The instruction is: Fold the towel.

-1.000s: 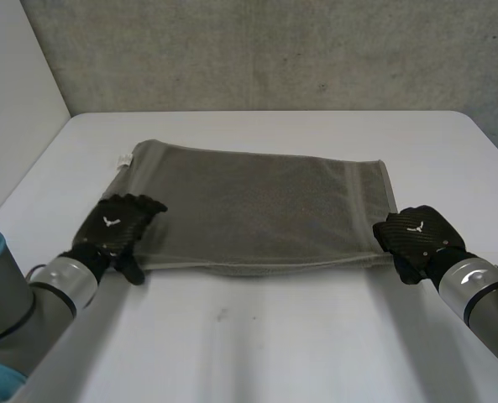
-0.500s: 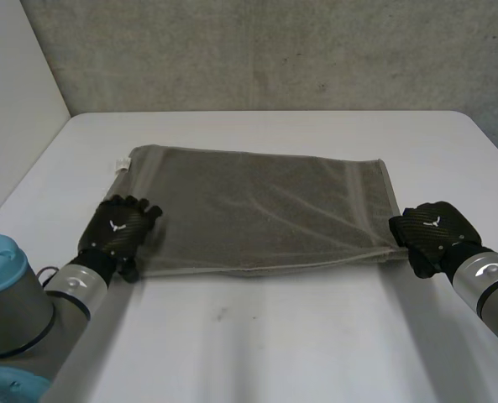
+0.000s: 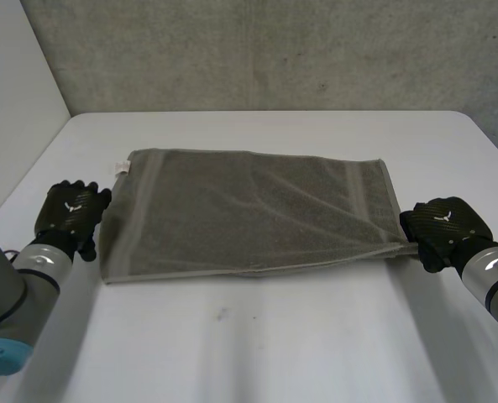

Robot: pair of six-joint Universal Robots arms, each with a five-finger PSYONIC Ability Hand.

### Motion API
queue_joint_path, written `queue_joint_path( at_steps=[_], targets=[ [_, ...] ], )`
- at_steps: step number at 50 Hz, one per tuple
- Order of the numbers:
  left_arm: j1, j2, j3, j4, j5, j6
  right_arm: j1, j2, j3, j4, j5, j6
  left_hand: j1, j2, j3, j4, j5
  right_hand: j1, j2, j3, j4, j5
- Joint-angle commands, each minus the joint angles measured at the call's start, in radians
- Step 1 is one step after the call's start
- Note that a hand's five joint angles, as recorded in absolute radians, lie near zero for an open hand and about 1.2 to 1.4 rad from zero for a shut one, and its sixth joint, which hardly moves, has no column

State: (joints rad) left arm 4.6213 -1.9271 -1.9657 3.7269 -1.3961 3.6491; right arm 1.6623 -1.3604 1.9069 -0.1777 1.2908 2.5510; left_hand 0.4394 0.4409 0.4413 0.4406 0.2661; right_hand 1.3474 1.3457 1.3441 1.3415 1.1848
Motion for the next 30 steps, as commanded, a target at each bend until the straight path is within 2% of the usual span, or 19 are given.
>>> queue_joint_path(
  at_steps=[1,4,9,21,30],
  targets=[
    [0.004,0.088,-0.001,-0.241,0.014,-0.001,0.001,0.0,0.0,0.0,-0.001,0.0,0.205,0.204,0.203,0.204,0.204,0.049,0.051,0.052,0.055,0.037],
    [0.004,0.103,0.008,-0.323,0.019,-0.001,-0.001,0.001,0.001,0.0,-0.001,0.0,0.328,0.327,0.326,0.327,0.327,0.049,0.051,0.052,0.055,0.037],
    [0.002,0.103,0.011,-0.369,0.022,0.0,-0.003,0.004,0.001,0.0,-0.001,0.0,0.399,0.398,0.398,0.398,0.398,0.049,0.051,0.052,0.055,0.037],
    [0.001,0.014,0.027,-0.346,0.037,-0.004,-0.001,0.011,0.0,-0.002,-0.001,-0.002,0.391,0.389,0.389,0.389,0.389,0.049,0.051,0.052,0.055,0.037],
    [-0.009,-0.039,0.051,-0.257,0.046,-0.009,-0.001,0.02,0.003,-0.009,0.001,-0.003,0.385,0.383,0.383,0.384,0.384,0.049,0.051,0.052,0.055,0.037]
  ],
)
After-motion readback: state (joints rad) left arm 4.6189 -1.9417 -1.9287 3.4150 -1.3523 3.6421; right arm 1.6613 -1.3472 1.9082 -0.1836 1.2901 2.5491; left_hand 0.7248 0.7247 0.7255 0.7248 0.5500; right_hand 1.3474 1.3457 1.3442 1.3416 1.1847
